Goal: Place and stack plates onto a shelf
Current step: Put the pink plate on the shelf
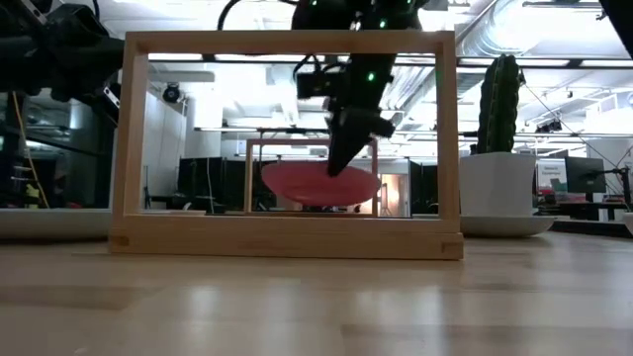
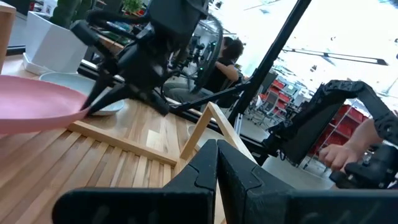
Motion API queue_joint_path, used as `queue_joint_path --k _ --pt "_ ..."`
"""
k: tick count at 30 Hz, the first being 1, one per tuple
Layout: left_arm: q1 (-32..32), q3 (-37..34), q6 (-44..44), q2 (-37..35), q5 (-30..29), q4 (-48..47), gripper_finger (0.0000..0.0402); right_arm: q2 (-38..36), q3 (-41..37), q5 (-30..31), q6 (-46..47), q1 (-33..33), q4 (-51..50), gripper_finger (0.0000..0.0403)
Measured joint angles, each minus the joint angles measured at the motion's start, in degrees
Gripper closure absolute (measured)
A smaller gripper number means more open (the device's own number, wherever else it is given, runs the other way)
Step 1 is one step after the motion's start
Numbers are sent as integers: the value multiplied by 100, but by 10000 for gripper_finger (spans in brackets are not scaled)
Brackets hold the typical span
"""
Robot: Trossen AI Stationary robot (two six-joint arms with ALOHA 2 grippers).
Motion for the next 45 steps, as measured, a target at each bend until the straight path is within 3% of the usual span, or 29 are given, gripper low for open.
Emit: queue_joint_path --k 8,17,45 --pt "-1 0 1 -2 0 1 402 400 0 108 -4 -38 895 403" --pt "-2 -1 3 -2 0 2 402 488 -4 503 -2 -52 887 403" --pt "0 -1 4 0 0 0 402 482 -7 -181 949 -298 1211 402"
